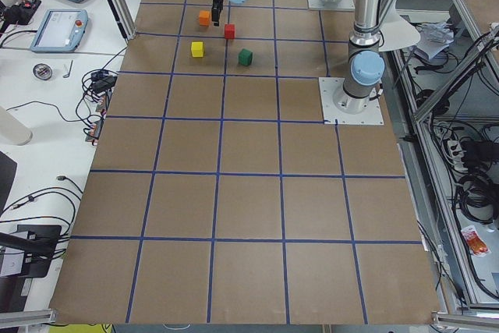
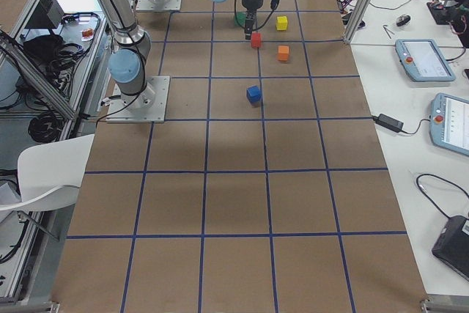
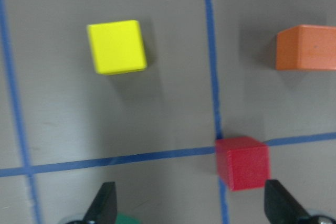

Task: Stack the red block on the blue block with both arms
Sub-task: 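Return the left arm to rest while the right gripper reaches toward the red cube, then lower the right gripper onto the red cube and close it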

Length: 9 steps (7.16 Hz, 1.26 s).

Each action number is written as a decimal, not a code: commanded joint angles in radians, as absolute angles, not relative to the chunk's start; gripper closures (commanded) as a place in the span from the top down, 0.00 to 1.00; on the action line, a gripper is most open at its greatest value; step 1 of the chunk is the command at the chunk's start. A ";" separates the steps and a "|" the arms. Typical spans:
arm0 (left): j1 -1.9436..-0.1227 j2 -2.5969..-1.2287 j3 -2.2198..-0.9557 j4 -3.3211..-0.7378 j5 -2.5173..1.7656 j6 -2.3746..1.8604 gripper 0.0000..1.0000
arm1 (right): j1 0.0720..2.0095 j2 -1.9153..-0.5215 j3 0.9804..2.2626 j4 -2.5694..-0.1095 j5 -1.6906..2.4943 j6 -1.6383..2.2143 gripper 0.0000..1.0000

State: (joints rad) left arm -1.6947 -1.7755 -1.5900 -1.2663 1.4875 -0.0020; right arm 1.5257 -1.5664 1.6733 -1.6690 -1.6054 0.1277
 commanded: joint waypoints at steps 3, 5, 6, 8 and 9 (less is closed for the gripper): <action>-1.588 -1.559 -1.579 -1.442 1.571 0.068 1.00 | 1.664 -1.438 1.669 -1.810 -1.609 0.191 1.00; -1.588 -1.552 -1.591 -1.442 1.552 0.067 1.00 | 1.719 -1.373 1.664 -1.854 -1.591 0.233 1.00; -1.588 -1.552 -1.586 -1.442 1.552 0.067 1.00 | 1.759 -1.343 1.663 -1.888 -1.586 0.262 1.00; -1.589 -1.551 -1.594 -1.443 1.551 0.067 1.00 | 1.828 -1.258 1.664 -1.998 -1.557 0.330 1.00; -1.589 -1.551 -1.597 -1.443 1.551 0.067 1.00 | 1.845 -1.223 1.664 -2.002 -1.546 0.334 1.00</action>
State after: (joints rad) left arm -1.5886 -1.5513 -1.5928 -1.4432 1.5515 0.0675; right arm 1.8161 -1.2711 1.6642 -1.9712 -1.5610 0.3157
